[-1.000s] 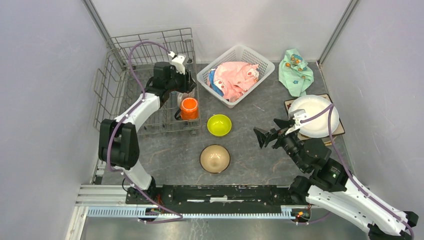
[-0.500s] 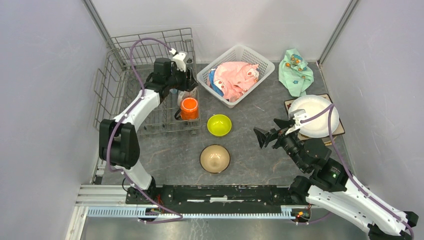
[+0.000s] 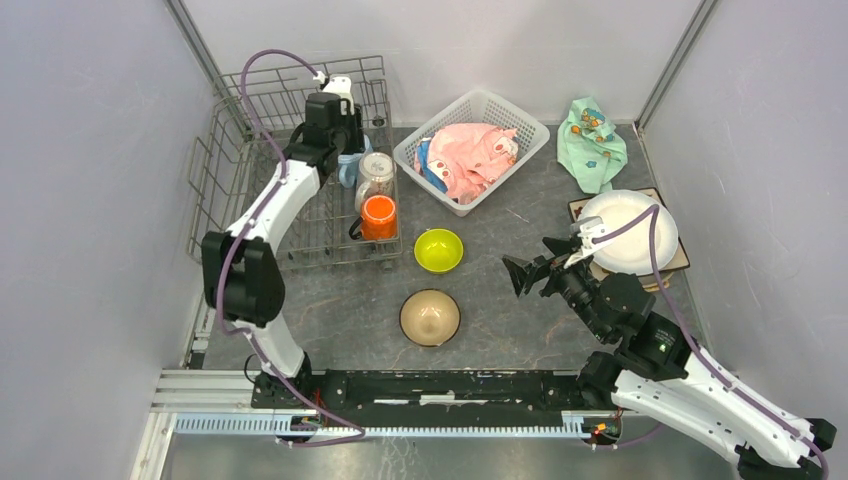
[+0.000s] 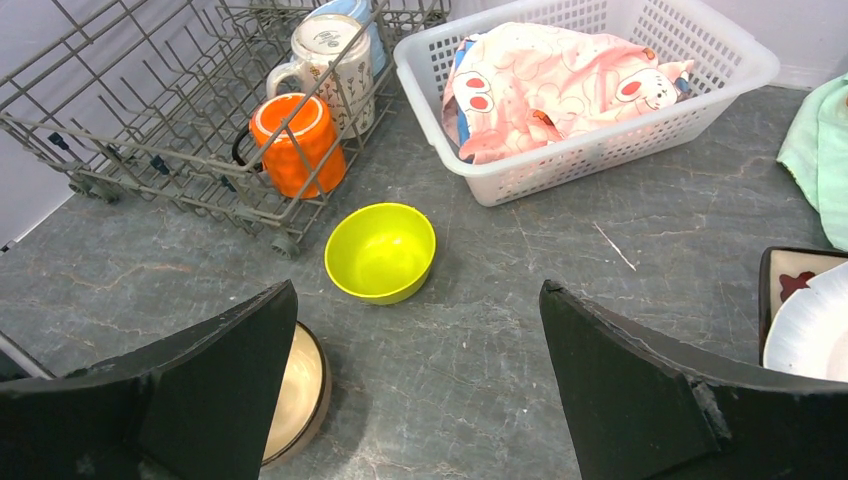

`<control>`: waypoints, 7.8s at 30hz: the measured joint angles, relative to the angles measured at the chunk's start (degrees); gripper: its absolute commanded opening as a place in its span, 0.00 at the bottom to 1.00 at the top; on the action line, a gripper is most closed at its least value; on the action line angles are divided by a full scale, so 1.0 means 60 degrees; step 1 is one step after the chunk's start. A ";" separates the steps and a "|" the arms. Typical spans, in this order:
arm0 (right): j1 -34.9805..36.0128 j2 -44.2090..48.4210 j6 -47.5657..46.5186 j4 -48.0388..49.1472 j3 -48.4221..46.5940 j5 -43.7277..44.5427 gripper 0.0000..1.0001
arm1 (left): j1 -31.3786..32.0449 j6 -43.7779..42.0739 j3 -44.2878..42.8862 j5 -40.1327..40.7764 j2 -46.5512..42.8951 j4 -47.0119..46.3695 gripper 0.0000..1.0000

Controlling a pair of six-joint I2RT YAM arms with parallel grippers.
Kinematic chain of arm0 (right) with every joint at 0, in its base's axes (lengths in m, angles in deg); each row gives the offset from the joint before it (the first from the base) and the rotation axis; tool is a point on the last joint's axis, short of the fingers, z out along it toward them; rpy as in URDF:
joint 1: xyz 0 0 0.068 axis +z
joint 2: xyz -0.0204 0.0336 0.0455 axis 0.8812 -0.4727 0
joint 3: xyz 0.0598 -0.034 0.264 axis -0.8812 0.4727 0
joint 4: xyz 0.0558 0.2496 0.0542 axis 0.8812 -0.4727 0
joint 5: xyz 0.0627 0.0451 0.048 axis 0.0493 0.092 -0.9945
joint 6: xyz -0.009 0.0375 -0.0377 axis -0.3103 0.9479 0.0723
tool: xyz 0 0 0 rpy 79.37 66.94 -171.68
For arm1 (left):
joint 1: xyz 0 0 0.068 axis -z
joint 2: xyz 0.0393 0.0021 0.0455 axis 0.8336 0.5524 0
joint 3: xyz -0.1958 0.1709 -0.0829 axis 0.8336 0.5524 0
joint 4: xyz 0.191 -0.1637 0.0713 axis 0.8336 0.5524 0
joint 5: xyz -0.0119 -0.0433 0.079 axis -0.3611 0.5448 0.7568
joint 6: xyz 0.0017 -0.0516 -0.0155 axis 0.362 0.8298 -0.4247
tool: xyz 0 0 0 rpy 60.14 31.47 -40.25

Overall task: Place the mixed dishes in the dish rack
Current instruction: Adjust the plate in the dish rack, then pick up the plate from the corner of the board.

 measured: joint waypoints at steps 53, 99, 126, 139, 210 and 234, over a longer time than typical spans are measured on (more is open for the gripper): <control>0.0000 -0.0379 -0.0324 -0.0178 -0.0193 0.0153 0.98 | -0.0590 0.0590 -0.3249 -0.4473 0.4178 0.0197 0.55; 0.0000 -0.5348 0.5136 -0.3333 -0.1228 0.2422 0.94 | 0.1402 0.0914 0.7843 -0.3326 -1.1194 0.0412 1.00; -0.8189 -0.3067 0.5023 -0.2685 -0.0459 0.2820 0.84 | 0.1588 0.1909 0.8823 -0.2845 -1.2367 -0.0117 1.00; -1.2830 -0.3133 0.3938 -0.0357 0.1279 -0.1716 0.85 | 0.1588 0.1898 0.8819 -0.2794 -1.2429 0.0124 1.00; -1.3642 -0.2477 0.3723 0.0583 0.2328 -0.2758 0.59 | 0.1687 0.1672 0.8816 -0.2681 -1.2557 0.0186 0.99; -1.3661 -0.2794 0.3169 -0.0761 0.0965 -0.1279 0.92 | 0.1814 0.2055 0.6047 -0.4244 -0.8222 0.0273 0.83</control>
